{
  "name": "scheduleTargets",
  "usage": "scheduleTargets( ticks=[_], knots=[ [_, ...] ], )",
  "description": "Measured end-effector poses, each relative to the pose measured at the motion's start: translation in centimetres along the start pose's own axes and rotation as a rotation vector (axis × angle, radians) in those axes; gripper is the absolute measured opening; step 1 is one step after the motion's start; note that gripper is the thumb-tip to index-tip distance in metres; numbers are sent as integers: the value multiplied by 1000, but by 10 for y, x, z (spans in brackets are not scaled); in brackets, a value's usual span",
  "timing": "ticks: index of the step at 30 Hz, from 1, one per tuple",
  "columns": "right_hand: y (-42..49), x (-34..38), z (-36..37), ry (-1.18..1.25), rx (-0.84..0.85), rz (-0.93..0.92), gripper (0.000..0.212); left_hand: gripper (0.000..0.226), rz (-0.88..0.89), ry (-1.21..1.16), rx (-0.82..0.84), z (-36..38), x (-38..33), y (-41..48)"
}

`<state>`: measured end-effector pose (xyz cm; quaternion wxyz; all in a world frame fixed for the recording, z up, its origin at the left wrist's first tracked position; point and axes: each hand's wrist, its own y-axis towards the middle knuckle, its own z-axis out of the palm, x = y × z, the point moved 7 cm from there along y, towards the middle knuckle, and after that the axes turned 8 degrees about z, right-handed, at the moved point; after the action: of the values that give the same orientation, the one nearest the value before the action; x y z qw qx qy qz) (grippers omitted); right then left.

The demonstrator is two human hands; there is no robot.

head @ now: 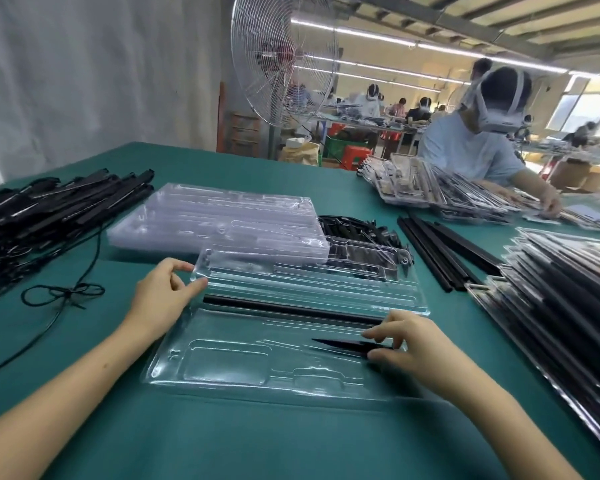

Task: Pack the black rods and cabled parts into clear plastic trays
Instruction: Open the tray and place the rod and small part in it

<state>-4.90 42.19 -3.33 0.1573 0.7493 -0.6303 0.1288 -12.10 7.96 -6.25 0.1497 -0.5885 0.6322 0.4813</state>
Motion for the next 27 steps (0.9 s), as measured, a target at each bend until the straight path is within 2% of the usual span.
scheduleTargets(
  ticks=[8, 14, 27],
  knots=[
    [1, -7, -2, -7, 9, 28, 13, 16, 20, -31, -48, -1, -3, -3],
    [1, -13, -2, -21, 7, 45, 12, 16, 21, -33, -112, -2, -8, -5],
    [0, -25, -3, 110, -11, 96, 11, 18, -26, 27, -119, 4, -5, -3]
  ],
)
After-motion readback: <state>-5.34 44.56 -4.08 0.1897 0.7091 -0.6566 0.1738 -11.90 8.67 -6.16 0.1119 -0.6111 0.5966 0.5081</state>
